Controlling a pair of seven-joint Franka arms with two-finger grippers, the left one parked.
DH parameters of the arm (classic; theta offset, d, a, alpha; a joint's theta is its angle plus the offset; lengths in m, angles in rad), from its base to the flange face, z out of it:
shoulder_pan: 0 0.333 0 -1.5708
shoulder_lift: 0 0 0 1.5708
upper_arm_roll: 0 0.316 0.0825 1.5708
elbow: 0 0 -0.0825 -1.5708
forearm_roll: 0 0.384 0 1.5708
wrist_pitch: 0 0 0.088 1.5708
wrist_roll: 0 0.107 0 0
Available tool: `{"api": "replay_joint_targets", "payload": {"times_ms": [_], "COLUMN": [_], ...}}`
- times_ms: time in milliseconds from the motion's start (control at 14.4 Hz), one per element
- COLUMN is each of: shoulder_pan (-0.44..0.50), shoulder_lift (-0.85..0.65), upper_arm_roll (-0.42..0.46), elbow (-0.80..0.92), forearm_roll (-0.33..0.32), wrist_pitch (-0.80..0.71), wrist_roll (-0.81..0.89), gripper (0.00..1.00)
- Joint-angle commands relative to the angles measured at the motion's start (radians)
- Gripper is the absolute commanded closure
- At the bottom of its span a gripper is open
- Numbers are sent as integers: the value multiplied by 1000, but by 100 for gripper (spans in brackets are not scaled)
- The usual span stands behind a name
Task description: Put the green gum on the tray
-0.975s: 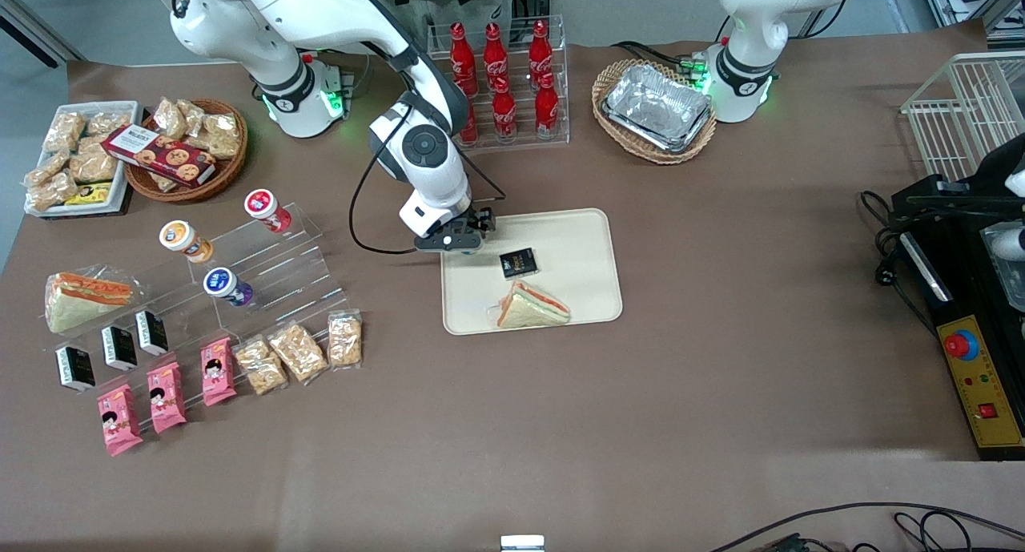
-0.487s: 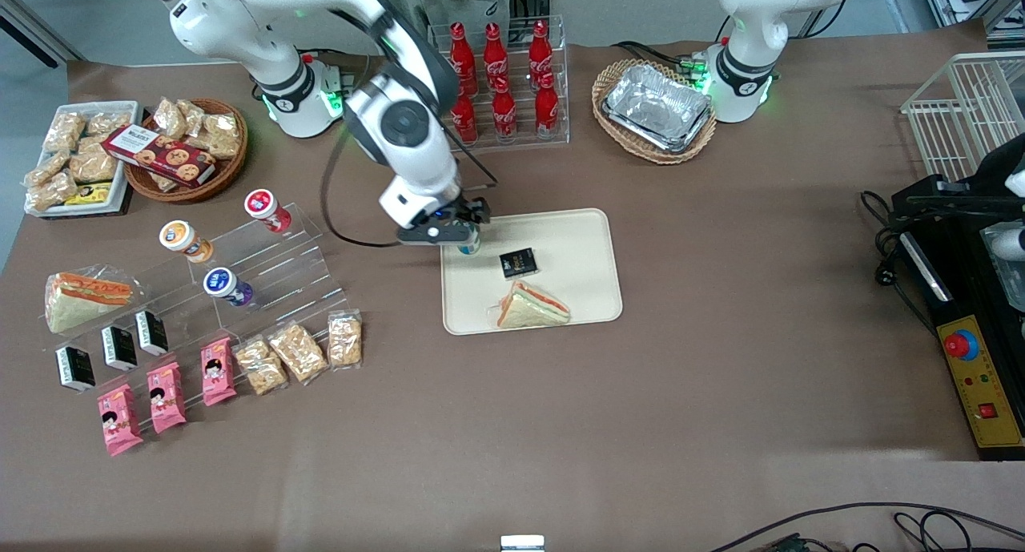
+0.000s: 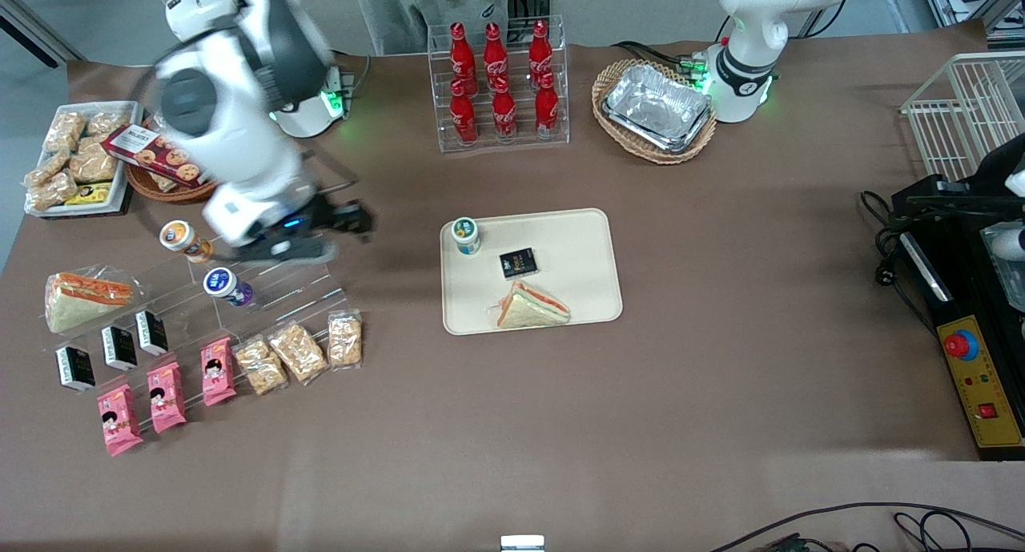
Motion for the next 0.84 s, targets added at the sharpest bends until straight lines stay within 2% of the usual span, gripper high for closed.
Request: {"api": "replay_joint_targets", "payload": {"times_ms": [0, 209, 418, 766], "shoulder_pan": [-191, -335, -415, -423], "shoulder_lift": [-30, -105, -188, -211], "upper_arm_roll": [10, 8, 10, -1], "elbow": [13, 15, 36, 78], "forearm_roll": [-17, -17, -18, -15], "wrist_pitch": [-66, -132, -264, -283], "wrist_roll": [-235, -346, -352, -337], "gripper": [0, 0, 0, 0]}}
